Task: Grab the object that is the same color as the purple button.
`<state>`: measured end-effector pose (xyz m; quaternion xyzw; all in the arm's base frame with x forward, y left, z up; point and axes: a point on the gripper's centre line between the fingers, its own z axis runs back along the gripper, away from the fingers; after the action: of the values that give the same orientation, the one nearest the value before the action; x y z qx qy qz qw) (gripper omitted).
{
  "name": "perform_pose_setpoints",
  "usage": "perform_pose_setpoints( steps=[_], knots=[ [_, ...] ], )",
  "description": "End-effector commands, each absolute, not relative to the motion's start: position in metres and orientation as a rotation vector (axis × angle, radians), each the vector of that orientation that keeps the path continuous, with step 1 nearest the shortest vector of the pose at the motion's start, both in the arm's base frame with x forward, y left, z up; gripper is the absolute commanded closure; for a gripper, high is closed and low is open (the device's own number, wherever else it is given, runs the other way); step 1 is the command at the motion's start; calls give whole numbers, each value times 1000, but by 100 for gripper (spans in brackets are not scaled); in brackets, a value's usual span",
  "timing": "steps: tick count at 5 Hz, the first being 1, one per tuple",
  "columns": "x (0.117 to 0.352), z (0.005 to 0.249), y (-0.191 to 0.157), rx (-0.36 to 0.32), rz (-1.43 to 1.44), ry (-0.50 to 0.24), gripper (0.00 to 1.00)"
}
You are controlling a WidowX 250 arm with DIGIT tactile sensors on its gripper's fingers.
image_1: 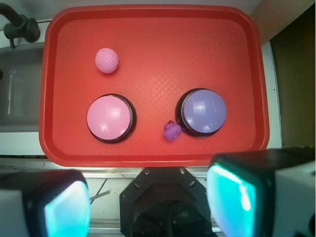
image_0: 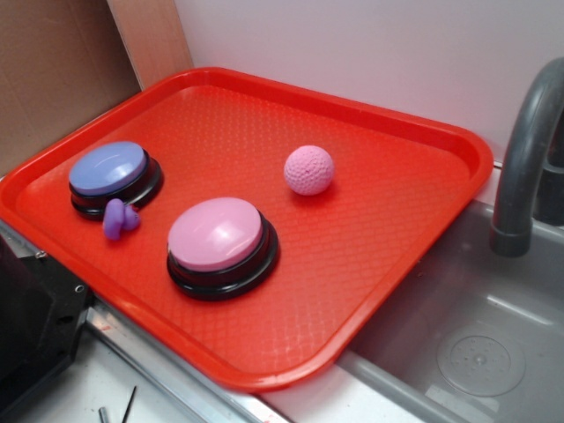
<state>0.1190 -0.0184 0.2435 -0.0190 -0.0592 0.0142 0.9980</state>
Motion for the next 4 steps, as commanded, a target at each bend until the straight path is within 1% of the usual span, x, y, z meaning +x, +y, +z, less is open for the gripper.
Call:
perform_pose_setpoints(
  steps=[1, 2, 3, 4],
  knots=[
    [119, 244, -18, -38, 28, -119, 0],
    [120, 234, -14, -85, 281, -146, 0],
    [124, 221, -13, -96, 431, -138, 0],
    [130, 202, -7, -80, 572, -104, 0]
  ],
)
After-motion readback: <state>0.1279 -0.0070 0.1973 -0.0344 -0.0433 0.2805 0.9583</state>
